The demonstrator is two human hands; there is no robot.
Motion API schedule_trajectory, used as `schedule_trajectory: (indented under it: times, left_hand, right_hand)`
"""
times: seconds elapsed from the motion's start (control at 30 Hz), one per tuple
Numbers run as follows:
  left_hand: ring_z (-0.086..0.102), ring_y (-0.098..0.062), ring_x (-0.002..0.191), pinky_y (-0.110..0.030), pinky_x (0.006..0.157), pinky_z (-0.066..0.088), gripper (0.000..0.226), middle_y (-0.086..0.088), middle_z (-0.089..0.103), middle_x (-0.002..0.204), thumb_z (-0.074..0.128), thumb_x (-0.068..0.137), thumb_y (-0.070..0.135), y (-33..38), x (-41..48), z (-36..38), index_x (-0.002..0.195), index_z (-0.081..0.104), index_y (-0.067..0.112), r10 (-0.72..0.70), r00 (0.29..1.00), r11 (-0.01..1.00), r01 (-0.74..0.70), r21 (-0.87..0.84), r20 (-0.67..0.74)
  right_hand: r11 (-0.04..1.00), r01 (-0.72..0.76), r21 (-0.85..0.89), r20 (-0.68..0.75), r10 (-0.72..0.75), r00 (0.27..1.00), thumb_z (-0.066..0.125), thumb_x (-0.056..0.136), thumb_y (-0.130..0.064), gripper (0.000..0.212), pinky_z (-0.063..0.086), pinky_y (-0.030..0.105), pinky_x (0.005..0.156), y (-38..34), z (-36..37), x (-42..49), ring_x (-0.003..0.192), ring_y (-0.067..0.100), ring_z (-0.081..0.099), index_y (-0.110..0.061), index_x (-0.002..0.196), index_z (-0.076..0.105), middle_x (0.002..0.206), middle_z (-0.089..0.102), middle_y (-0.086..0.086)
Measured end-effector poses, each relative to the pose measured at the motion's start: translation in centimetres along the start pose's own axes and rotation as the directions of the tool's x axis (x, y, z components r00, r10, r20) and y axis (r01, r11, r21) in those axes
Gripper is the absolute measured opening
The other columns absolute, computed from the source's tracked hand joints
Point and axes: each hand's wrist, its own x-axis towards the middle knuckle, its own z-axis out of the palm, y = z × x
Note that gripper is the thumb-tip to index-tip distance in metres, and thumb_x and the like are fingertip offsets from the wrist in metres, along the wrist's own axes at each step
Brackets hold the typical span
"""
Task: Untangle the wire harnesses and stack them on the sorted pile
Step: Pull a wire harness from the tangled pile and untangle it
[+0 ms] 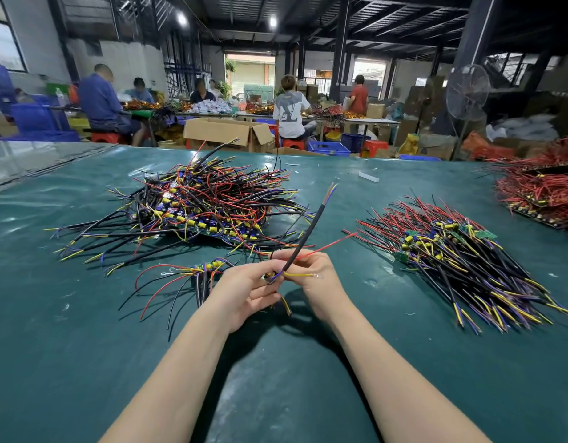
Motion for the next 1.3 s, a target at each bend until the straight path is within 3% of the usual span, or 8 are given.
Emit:
schedule_trajectory:
  times: [0.13,0.3,0.47,0.63,0.77,1.0,1.2,1.3]
  left_hand:
    - [0.060,-0.005,0.043,-0.017,0.045,0.051,0.011,0.000,0.064,0.053,0.058,0.087,0.008,-0.2,-0.1,-0.1,0.077,0.063,0.009,0.020,0.998,0.998,-0.023,0.059,0.062]
    - [0.060,-0.007,0.043,-0.017,0.045,0.049,0.005,0.000,0.066,0.055,0.059,0.085,0.006,-0.2,-0.1,-0.1,0.084,0.064,0.005,0.049,0.995,0.992,-0.058,0.113,0.089]
    - [0.063,-0.007,0.047,-0.017,0.048,0.052,0.011,-0.002,0.070,0.060,0.058,0.086,0.003,-0.2,0.0,-0.3,0.077,0.065,0.008,0.047,0.991,0.993,-0.060,0.102,0.123]
    - [0.064,-0.010,0.051,-0.020,0.050,0.053,0.016,-0.004,0.068,0.061,0.058,0.084,-0.001,0.2,0.0,-1.3,0.076,0.066,0.010,0.020,0.987,0.996,-0.034,0.085,0.161]
    - [0.060,-0.013,0.046,-0.024,0.049,0.054,0.022,-0.007,0.063,0.056,0.042,0.086,-0.008,0.4,0.1,-0.7,0.074,0.057,0.005,0.001,0.985,0.993,-0.021,0.113,0.171]
    - [0.037,-0.007,0.034,-0.013,0.033,0.030,0.024,-0.004,0.051,0.048,0.035,0.088,0.001,0.2,0.1,0.1,0.070,0.050,0.005,-0.022,0.998,0.988,0.012,0.156,0.063]
    - [0.039,-0.006,0.034,-0.013,0.033,0.030,0.022,0.000,0.054,0.043,0.040,0.089,-0.003,0.2,0.1,0.3,0.070,0.049,0.004,0.039,0.999,0.966,-0.043,0.256,0.022]
    - [0.044,-0.005,0.035,-0.013,0.035,0.034,0.021,-0.005,0.058,0.051,0.044,0.089,-0.002,0.2,0.1,0.3,0.071,0.053,0.003,0.065,0.998,0.963,-0.060,0.263,-0.009]
  right_hand:
    - [0.999,-0.020,0.044,0.020,0.019,1.000,0.055,0.081,0.013,0.027,0.038,0.013,0.049,-0.5,-0.4,0.0,0.048,0.002,0.051,-0.010,0.070,0.062,0.052,0.061,-0.008]
    - [0.986,-0.123,0.115,0.160,0.104,0.982,0.055,0.082,0.009,0.028,0.028,0.029,0.060,-0.7,-0.2,-0.5,0.064,0.018,0.041,-0.012,0.068,0.067,0.060,0.048,0.008]
    - [0.958,-0.198,0.207,0.070,0.187,0.980,0.051,0.086,0.008,0.024,0.038,0.014,0.041,-0.8,-0.8,-0.2,0.038,0.004,0.050,-0.008,0.069,0.055,0.046,0.057,-0.005]
    - [0.941,-0.252,0.225,0.085,0.239,0.967,0.051,0.088,0.004,0.024,0.042,0.015,0.039,-0.8,-1.2,0.1,0.037,0.004,0.048,-0.009,0.068,0.055,0.043,0.052,-0.005]
    - [0.936,-0.299,0.185,0.097,0.285,0.954,0.052,0.088,0.003,0.024,0.039,0.013,0.036,-0.6,-1.1,0.1,0.034,0.005,0.048,-0.009,0.067,0.053,0.040,0.053,-0.004]
    - [0.918,-0.338,0.206,0.082,0.328,0.941,0.050,0.083,0.011,0.024,0.044,0.015,0.039,-0.6,-0.6,0.0,0.036,0.009,0.054,-0.007,0.067,0.053,0.045,0.058,0.001]
    - [0.933,-0.272,0.236,0.031,0.273,0.962,0.051,0.080,0.018,0.025,0.046,0.016,0.043,-0.7,-0.8,-0.1,0.040,0.013,0.058,-0.006,0.074,0.054,0.050,0.063,0.004]
    - [0.951,-0.190,0.242,0.004,0.195,0.981,0.051,0.080,0.019,0.025,0.047,0.017,0.045,-0.4,-0.5,-0.1,0.046,0.010,0.061,-0.005,0.077,0.056,0.052,0.063,0.000]
